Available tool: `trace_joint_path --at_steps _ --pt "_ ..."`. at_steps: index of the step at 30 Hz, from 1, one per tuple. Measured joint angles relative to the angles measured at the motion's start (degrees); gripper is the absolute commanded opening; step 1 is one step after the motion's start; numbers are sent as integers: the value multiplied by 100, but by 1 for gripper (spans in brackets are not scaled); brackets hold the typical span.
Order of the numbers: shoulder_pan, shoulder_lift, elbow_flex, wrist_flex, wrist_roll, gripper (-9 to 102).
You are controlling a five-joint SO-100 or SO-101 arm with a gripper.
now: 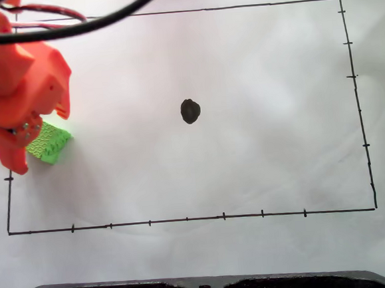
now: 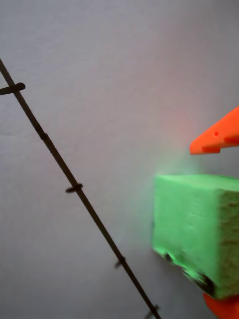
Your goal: Grasp the colored block, Place it on the black dot, and then return the arm to the default position.
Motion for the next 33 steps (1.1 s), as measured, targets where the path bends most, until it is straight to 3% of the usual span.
trace_joint_path --at_steps 13,24,33 --pt "44 -88 -114 -70 -79 21" --pt "-483 1020 -114 1230 308 10" --pt "-1714 1758 -18 2083 686 4"
